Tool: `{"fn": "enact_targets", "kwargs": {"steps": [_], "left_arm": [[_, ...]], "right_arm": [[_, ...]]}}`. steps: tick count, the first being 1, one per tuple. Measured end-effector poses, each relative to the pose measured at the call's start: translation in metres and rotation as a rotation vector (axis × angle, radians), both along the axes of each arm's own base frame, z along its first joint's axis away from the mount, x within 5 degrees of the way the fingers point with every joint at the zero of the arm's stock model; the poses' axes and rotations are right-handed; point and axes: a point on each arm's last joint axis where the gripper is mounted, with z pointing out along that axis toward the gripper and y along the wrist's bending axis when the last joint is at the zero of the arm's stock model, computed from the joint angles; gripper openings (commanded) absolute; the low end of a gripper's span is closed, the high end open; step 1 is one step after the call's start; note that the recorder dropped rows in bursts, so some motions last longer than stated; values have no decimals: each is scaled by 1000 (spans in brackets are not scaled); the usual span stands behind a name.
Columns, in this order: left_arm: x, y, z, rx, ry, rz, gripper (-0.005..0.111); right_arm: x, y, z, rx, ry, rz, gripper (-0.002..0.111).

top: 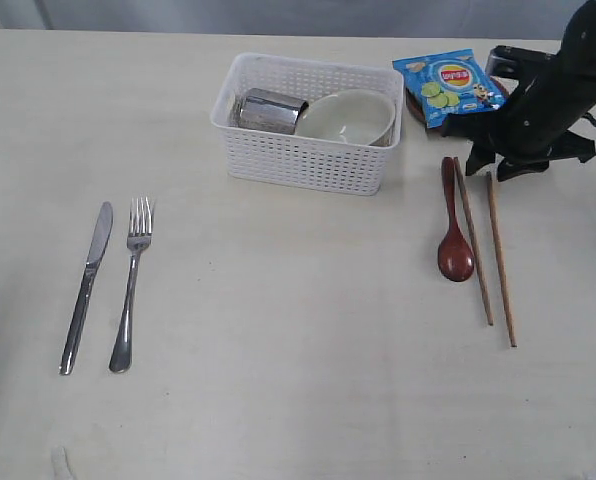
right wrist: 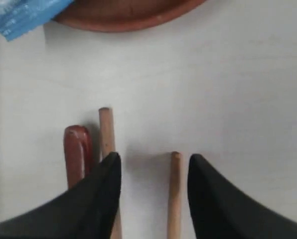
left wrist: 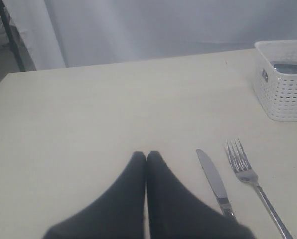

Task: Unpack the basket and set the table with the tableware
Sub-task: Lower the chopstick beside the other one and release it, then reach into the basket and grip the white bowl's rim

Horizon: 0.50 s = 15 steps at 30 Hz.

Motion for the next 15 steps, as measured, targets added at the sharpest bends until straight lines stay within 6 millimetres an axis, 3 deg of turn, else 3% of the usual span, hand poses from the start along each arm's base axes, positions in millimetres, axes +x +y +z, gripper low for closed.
{"fn": "enact_targets", "kwargs": {"steps": [2,7,11,15], "left_arm": [[0,0,0,0,0,0,0],[0,0,0,0,0,0,0],[0,0,0,0,0,0,0],[0,0,0,0,0,0,0]], "right_arm": [[1,1,13,16,-40,-13,41],[2,16,70,60,-220,32,41],[6,50,111,77,-326,164,41],[6,92,137,94,-372,309,41]]}}
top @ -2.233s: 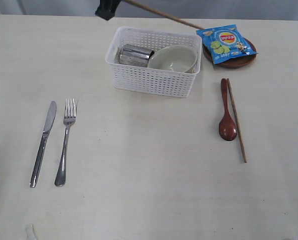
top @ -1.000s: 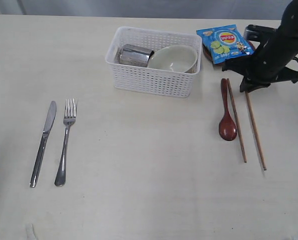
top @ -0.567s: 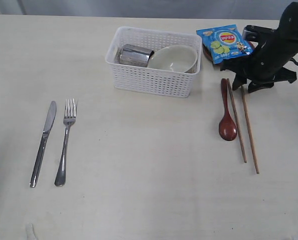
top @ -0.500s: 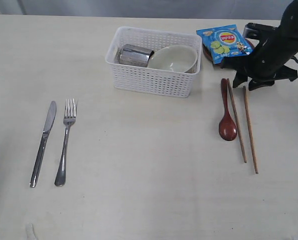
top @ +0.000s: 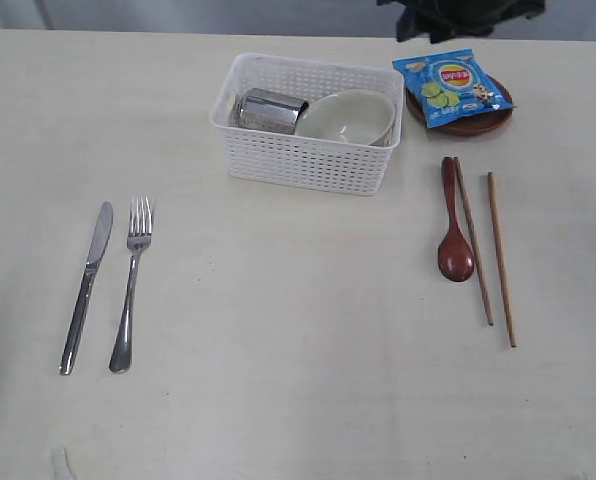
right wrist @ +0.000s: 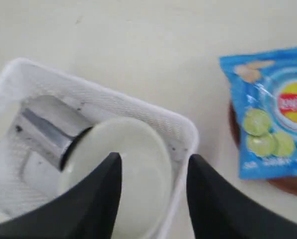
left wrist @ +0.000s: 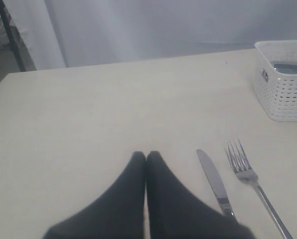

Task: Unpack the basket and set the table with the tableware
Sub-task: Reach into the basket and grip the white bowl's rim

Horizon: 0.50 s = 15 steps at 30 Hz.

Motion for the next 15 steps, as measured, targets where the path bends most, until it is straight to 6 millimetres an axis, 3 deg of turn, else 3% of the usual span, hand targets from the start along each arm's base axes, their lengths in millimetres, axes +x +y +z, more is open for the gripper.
{"fn": "enact_targets", "kwargs": {"steps": [4,7,11,15], "left_arm": [[0,0,0,0,0,0,0],[0,0,0,0,0,0,0],[0,0,0,0,0,0,0],[0,0,0,0,0,0,0]], "right_arm": [[8,31,14,-31,-60,132,41],[20,41,16,-55,-56,175,41],[37,44,-2,-144,19,220,41],[51,47,-34,-222,120,252,41]]}}
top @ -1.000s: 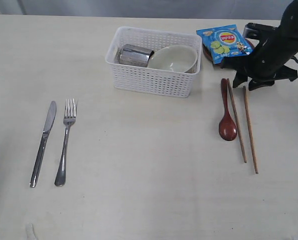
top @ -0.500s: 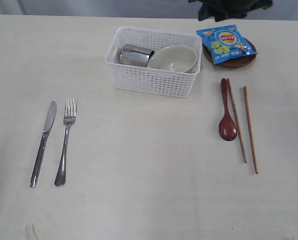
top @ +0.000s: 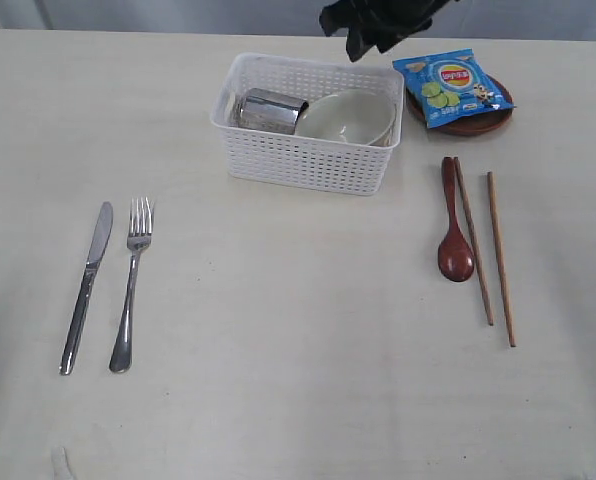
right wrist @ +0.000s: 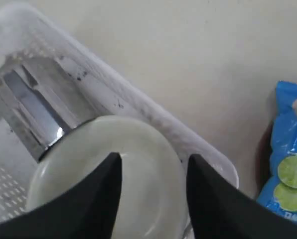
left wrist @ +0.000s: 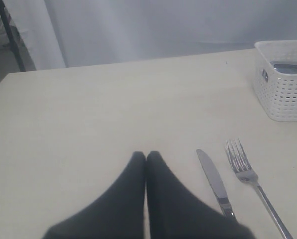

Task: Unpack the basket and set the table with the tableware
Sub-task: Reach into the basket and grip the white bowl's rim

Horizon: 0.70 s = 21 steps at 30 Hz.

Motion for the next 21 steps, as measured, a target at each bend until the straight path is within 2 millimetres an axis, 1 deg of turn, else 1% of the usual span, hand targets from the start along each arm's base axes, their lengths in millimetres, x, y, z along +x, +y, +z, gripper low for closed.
{"fn": "enact_targets", "kwargs": {"steps": [4,5,7,10,17,21], "left_arm": [[0,0,0,0,0,0,0],[0,0,0,0,0,0,0],[0,0,0,0,0,0,0],[0,0,0,0,0,0,0],[0,0,0,0,0,0,0],[0,0,0,0,0,0,0]], "right_arm": [[7,2,-29,-43,78,9,41],[8,2,-40,-54,102,10,41],[9,1,-52,-79,127,16,41],[10,1,-55,-91,133,19,41],[10,1,-55,-94,135,21,41],[10,-1,-48,-118,103,49,41]]}}
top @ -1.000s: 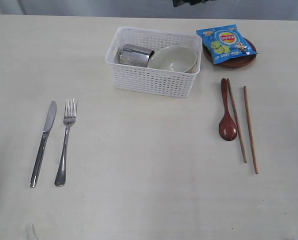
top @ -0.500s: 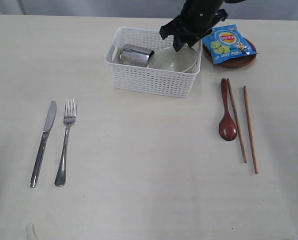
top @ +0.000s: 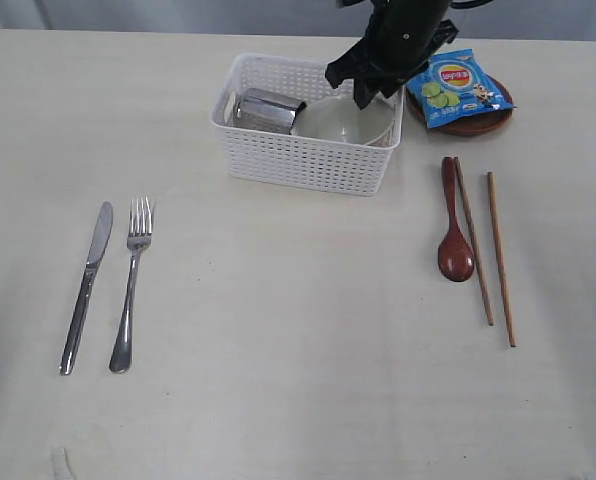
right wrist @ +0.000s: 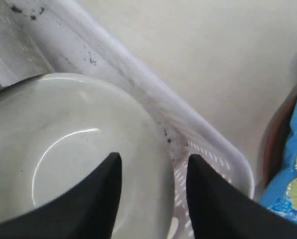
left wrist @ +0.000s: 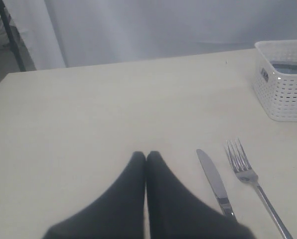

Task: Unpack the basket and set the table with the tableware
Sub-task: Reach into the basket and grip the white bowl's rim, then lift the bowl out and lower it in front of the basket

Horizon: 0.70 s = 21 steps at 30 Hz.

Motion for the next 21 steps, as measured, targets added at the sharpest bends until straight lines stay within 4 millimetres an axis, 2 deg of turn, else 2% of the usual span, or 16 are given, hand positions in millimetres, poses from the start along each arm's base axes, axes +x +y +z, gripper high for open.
{"fn": "enact_targets", "kwargs": {"steps": [8,16,17,19,21], "left_arm": [[0,0,0,0,0,0,0],[0,0,0,0,0,0,0],[0,0,0,0,0,0,0],[0,0,0,0,0,0,0],[0,0,0,0,0,0,0]], "right_arm": [[2,0,5,7,-36,11,41],[4,1,-12,-3,-5,12,40],[4,1,-14,-5,0,12,39],[4,1,-17,-8,7,12,28],[4,1,-17,-11,9,13,10]]}}
